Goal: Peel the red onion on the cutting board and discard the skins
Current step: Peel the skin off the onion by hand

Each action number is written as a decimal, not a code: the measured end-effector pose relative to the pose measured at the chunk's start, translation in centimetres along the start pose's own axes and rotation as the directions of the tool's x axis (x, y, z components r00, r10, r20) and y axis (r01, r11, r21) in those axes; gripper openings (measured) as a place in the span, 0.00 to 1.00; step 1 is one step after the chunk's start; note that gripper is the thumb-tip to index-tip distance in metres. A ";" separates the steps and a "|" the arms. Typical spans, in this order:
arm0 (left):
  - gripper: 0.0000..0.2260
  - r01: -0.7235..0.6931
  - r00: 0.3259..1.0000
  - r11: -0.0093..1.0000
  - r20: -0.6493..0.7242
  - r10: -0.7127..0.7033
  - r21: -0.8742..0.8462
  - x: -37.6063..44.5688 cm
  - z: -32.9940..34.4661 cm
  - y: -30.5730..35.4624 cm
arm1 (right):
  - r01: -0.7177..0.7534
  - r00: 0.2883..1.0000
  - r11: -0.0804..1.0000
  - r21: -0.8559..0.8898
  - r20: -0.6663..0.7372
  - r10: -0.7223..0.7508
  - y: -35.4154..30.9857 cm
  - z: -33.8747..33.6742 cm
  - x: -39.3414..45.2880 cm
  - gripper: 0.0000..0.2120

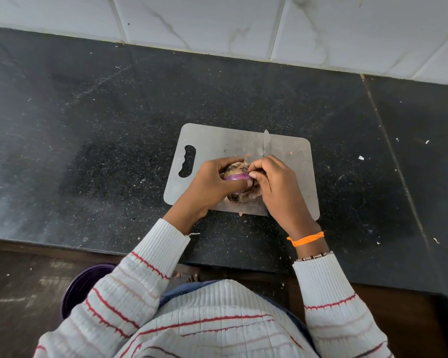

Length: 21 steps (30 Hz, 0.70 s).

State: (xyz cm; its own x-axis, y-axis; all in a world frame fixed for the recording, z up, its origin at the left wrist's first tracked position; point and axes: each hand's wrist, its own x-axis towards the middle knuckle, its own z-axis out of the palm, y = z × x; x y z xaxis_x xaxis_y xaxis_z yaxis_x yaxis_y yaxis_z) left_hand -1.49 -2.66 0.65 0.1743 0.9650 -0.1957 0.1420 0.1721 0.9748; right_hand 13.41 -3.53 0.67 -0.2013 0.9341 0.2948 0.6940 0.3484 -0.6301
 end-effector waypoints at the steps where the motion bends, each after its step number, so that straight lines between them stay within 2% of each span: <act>1: 0.23 -0.021 1.000 1.000 -0.019 0.022 0.020 0.0 0.0 0.1 | -0.014 1.000 1.000 -0.001 -0.020 0.014 -0.1 0.2 0.1 0.04; 5: 0.25 -0.095 0.993 0.985 -0.059 0.104 0.142 0.3 -0.1 0.3 | -0.083 0.993 0.995 0.063 -0.076 0.088 -0.4 0.7 0.2 0.04; 8: 0.26 -0.154 0.988 0.961 0.015 0.154 0.229 0.2 0.4 -0.1 | -0.212 0.970 0.963 0.168 -0.083 0.228 -0.5 0.5 0.7 0.05; 11: 0.25 -0.091 0.994 0.975 -0.043 0.102 0.201 0.3 0.8 -0.2 | -0.299 0.944 0.902 0.313 -0.043 0.328 -0.2 0.3 0.9 0.05; 14: 0.23 -0.003 0.993 1.000 -0.119 0.002 -0.005 0.5 0.4 0.4 | -0.301 0.917 0.878 0.373 -0.140 0.374 0.1 0.1 0.8 0.04; 16: 0.23 0.098 0.989 0.972 -0.088 -0.119 -0.213 0.4 0.3 0.7 | -0.290 0.905 0.894 0.343 -0.205 0.372 0.3 -0.2 0.9 0.03; 19: 0.20 0.234 0.965 0.826 0.018 -0.262 -0.512 0.3 0.3 0.8 | -0.299 0.903 0.891 0.342 -0.199 0.380 0.3 -0.2 0.8 0.05; 21: 0.12 0.265 0.954 0.740 0.060 -0.292 -0.618 0.5 0.0 1.0 | -0.310 0.904 0.875 0.372 -0.170 0.393 0.1 -0.1 0.6 0.07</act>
State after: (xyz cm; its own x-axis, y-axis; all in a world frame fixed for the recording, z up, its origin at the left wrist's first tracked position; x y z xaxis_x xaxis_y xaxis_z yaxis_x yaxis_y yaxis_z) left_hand -1.24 -1.99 1.55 0.1832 0.8589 -0.4782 -0.4509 0.5057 0.7355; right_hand 13.39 -2.99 0.86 0.2079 0.9679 0.1412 0.4128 0.0440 -0.9098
